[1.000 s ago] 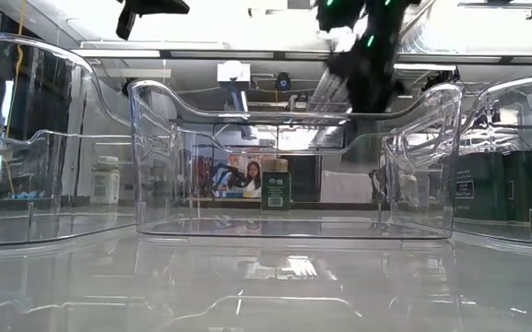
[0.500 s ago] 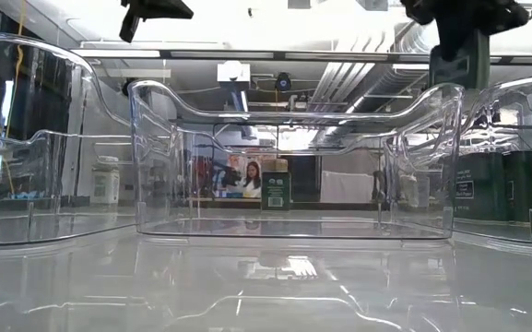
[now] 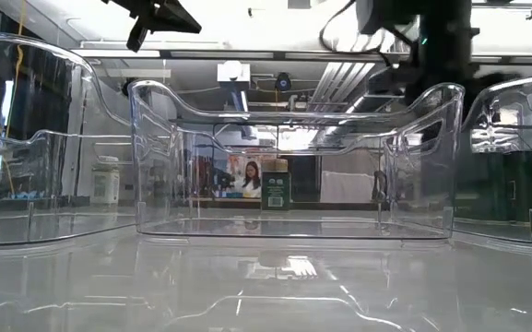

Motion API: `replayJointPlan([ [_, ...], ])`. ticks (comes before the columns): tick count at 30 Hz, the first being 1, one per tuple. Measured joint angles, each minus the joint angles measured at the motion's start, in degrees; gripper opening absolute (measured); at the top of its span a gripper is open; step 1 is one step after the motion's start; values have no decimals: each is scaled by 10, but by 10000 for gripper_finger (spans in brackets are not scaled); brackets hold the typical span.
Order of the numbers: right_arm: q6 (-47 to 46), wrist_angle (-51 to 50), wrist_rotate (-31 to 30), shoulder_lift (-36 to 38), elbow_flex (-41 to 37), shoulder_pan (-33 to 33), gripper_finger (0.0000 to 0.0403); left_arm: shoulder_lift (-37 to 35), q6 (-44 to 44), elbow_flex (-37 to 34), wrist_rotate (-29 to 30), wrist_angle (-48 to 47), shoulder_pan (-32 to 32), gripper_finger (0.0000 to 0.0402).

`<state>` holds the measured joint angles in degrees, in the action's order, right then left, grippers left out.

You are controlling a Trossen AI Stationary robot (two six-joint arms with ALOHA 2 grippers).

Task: Sort spices by type
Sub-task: Put the black seasoning can into the right transparent bin

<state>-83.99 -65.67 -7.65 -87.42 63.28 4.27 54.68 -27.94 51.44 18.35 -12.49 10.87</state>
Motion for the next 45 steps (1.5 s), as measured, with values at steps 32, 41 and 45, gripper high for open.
replayJointPlan([
  [32, 4, -36, 20, 5, 23, -20, 165, -2, 7, 0, 0, -1, 7, 0],
  [41, 144, -56, -7, 6, 102, -20, 149, -2, 6, 0, 0, -2, 23, 0],
  [45, 212, -24, 7, 5, 68, -20, 68, -2, 6, 0, -1, -4, 23, 0],
])
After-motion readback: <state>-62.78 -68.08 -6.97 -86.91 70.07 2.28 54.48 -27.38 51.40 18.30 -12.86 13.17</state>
